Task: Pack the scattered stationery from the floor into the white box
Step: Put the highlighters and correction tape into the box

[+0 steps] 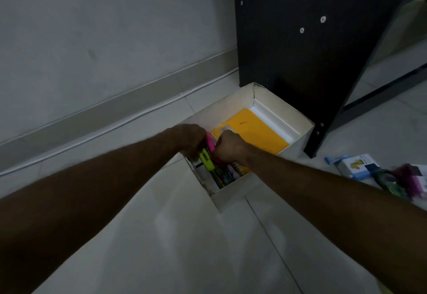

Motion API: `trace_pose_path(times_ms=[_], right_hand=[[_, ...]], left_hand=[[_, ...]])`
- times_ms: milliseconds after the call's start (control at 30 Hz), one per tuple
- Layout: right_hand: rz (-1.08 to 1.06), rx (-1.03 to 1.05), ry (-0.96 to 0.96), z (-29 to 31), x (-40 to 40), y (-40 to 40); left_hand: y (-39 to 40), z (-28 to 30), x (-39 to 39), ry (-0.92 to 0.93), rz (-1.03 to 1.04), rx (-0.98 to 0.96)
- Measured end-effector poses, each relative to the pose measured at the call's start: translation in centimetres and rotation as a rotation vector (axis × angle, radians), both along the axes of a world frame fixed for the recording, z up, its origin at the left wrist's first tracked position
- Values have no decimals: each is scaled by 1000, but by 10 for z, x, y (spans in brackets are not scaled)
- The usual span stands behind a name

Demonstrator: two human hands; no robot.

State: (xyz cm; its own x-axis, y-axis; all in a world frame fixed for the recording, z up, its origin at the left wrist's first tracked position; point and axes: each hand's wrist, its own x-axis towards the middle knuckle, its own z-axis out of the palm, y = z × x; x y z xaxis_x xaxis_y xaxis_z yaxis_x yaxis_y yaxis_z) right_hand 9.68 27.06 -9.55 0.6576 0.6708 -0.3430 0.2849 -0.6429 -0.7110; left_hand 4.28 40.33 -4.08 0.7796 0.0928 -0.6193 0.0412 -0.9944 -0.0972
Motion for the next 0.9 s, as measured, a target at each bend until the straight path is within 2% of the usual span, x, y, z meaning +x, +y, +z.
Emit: trace_pose_path(times_ms=[233,567,800,900], right_hand=[[3,0,-7,-3,1,-2],[53,64,-1,-1,-7,8],[164,15,-165,-9,-23,25],[190,37,-147,-5,-24,24]], left_hand=[[-3,-9,4,12,-12,25],[3,12,1,33,25,112],[21,36,0,-158,27,106],[12,30,-10,-66,-10,92]])
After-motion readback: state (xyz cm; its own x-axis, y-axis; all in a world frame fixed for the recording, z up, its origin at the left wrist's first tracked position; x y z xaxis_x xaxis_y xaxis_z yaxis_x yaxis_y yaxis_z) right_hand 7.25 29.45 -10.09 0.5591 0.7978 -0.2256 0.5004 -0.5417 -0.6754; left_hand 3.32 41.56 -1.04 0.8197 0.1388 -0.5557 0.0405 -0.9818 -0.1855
